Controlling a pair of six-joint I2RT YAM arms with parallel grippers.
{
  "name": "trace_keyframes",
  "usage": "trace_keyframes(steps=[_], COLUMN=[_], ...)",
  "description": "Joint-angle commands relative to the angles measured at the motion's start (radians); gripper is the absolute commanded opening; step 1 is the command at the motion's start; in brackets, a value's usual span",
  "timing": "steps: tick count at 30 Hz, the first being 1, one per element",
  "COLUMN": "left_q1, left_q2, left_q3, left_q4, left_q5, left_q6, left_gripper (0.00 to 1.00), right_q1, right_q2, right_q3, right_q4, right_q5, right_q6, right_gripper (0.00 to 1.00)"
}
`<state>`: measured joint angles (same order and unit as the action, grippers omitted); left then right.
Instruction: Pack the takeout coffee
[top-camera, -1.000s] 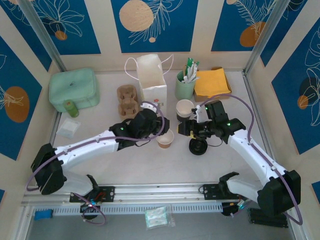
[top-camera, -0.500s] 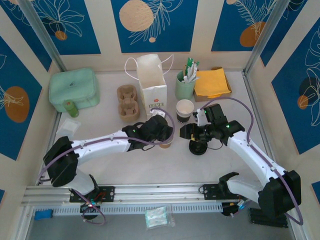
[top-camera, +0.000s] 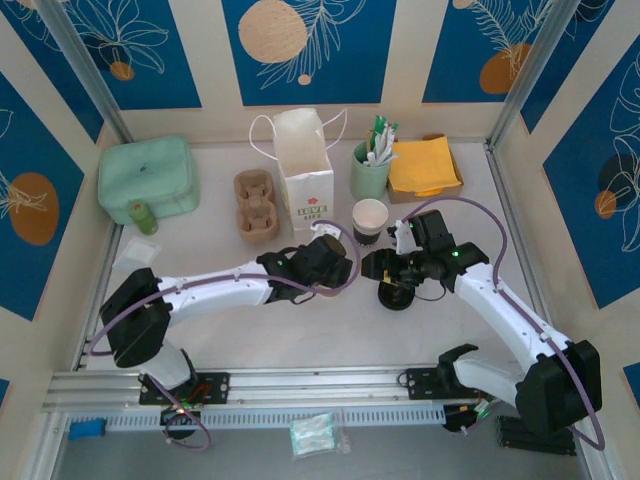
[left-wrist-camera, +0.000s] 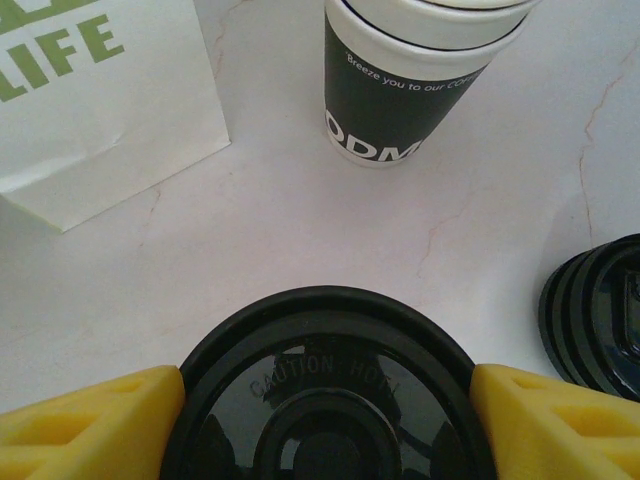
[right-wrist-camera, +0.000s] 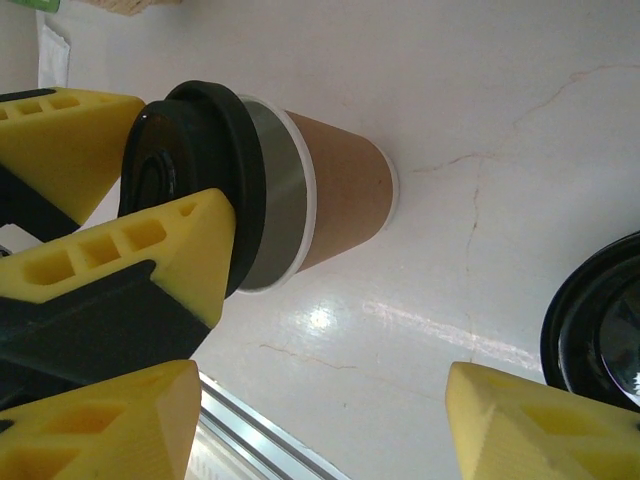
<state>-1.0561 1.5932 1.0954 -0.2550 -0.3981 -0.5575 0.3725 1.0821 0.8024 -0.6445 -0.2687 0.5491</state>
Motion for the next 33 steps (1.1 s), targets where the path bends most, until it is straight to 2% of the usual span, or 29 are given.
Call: trace_keyframes(steps=[1, 25, 33], left_q1=[-0.011, -0.030, -0.041], left_q2=[0.021, 0.056, 0.080], left_q3=[0.030, 0.019, 0.017], left_q4=[-0.019, -0.028, -0.066], left_q5=[-0.018, -0.014, -0.036], left_q6=[0.020, -0.002, 0.002], left_gripper=[0.74, 0.75, 0.80], right_q1=[-0.007, -0.015, -0.017], right_q2=[-0.014, -0.005, -0.008], right_q3=[-0.012, -0.012, -0.007], right_q4=[-0.012, 0.002, 0.000], right_q5=[-0.011, -0.020, -0.022], right_q6=[-0.015, -0.012, -0.012], right_gripper=[0.66, 0.66, 0.66])
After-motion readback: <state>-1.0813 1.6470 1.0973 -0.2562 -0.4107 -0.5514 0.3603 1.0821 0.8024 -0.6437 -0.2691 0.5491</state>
